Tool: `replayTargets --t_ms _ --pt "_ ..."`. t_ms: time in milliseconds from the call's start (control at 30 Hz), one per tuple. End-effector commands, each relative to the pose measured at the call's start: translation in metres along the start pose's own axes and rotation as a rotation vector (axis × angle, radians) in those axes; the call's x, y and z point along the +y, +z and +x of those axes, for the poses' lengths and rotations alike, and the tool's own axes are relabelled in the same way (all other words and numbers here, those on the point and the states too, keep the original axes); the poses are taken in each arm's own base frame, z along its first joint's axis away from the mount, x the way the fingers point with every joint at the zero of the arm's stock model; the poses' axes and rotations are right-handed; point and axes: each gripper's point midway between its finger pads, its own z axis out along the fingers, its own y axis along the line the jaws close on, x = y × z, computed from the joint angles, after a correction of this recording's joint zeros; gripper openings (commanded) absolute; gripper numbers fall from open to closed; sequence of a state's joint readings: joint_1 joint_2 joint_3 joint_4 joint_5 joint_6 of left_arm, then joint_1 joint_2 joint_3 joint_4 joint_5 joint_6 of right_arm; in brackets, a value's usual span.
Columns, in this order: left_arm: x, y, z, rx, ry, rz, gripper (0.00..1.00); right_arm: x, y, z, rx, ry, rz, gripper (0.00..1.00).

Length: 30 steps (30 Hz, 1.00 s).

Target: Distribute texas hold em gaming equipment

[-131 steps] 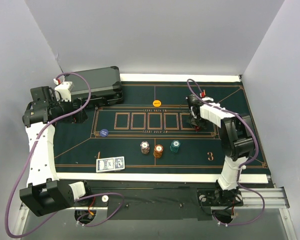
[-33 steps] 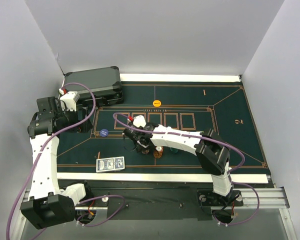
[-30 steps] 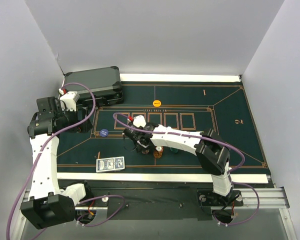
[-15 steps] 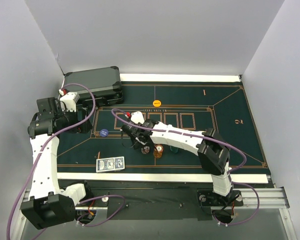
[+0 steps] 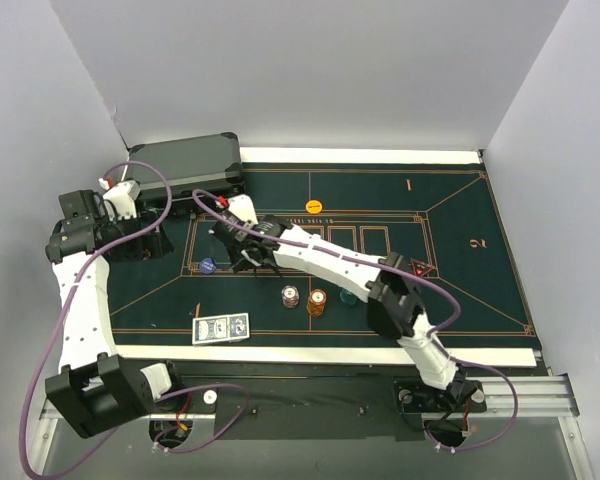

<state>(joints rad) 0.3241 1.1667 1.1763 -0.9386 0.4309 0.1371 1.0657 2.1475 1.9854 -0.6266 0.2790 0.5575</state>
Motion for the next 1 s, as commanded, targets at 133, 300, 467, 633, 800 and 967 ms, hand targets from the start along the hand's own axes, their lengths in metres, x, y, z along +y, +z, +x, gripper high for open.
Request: replayTargets --t_ms 133,300,467,633,800,967 --pt "0.003 -0.005 -0.028 -0.078 -0.02 0.03 0.96 0.018 0.057 -0.009 0.059 -0.01 -0.039 0.11" --pt "0.002 -0.001 -0.026 -0.068 -0.023 0.052 0.96 0.03 0.075 -0.014 0.053 0.007 -0.109 0.11" --pt "0.003 0.005 -0.025 -0.064 -0.018 0.059 0.96 0.044 0.088 -0.017 0.042 0.018 -0.168 0.11" --pt "0.003 0.008 -0.024 -0.066 -0.017 0.073 0.96 0.054 0.103 -0.013 0.056 0.029 -0.21 0.11" --pt "0.002 0.009 -0.025 -0.07 -0.012 0.081 0.96 0.058 0.113 -0.012 0.053 0.039 -0.23 0.12" --pt "-0.001 0.004 -0.03 -0.086 0.003 0.086 0.96 0.058 0.122 -0.012 0.05 0.058 -0.228 0.24"
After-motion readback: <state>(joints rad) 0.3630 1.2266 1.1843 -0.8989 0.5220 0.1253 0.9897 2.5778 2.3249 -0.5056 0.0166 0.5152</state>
